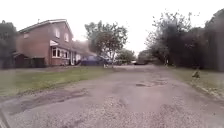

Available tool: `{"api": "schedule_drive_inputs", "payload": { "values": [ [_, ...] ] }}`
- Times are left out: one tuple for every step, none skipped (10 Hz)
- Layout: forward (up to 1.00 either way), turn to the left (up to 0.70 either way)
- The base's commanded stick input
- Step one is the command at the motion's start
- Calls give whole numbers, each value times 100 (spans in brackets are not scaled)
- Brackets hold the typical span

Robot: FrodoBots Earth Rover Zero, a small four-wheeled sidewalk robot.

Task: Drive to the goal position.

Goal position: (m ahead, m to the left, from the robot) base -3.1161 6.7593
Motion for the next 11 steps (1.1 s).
{"api": "schedule_drive_inputs", "payload": {
  "values": [
    [-100,0],
    [-100,0],
    [-100,0],
    [-100,0],
    [-63,0],
    [0,0],
    [-41,0],
    [-100,0],
    [-100,0],
    [-100,0],
    [-100,0]
  ]
}}
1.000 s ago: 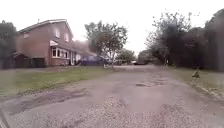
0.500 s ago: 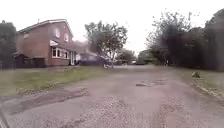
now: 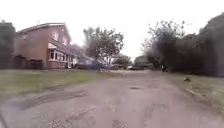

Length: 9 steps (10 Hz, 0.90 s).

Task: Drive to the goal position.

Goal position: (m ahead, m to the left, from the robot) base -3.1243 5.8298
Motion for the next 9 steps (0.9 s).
{"api": "schedule_drive_inputs", "payload": {
  "values": [
    [-100,-9],
    [-100,-40],
    [-100,-40],
    [-100,-40],
    [-100,-40],
    [-100,-40],
    [-100,-40],
    [-100,-40],
    [-100,-40]
  ]
}}
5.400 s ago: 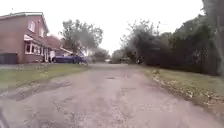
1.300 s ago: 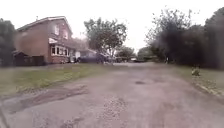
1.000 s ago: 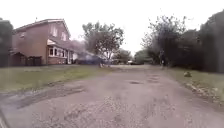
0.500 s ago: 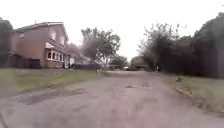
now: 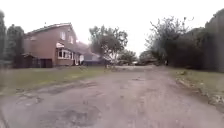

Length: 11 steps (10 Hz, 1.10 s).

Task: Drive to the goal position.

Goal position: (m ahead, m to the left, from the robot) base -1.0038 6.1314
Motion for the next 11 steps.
{"api": "schedule_drive_inputs", "payload": {
  "values": [
    [-100,-40],
    [-100,-40],
    [-100,-40],
    [-100,-40],
    [-100,-40],
    [-100,-40],
    [-100,-40],
    [-100,-40],
    [-100,-40],
    [-100,-40],
    [-100,-40]
  ]
}}
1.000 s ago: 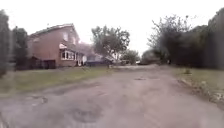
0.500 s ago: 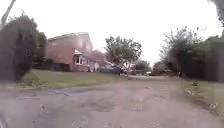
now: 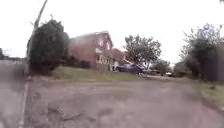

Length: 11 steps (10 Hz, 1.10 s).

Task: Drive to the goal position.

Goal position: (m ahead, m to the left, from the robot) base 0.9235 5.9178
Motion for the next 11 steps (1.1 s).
{"api": "schedule_drive_inputs", "payload": {
  "values": [
    [-100,-40],
    [-100,-40],
    [-100,-40],
    [-100,-40],
    [-84,-34],
    [-1,0],
    [44,0],
    [100,0],
    [100,0],
    [100,0],
    [100,0]
  ]
}}
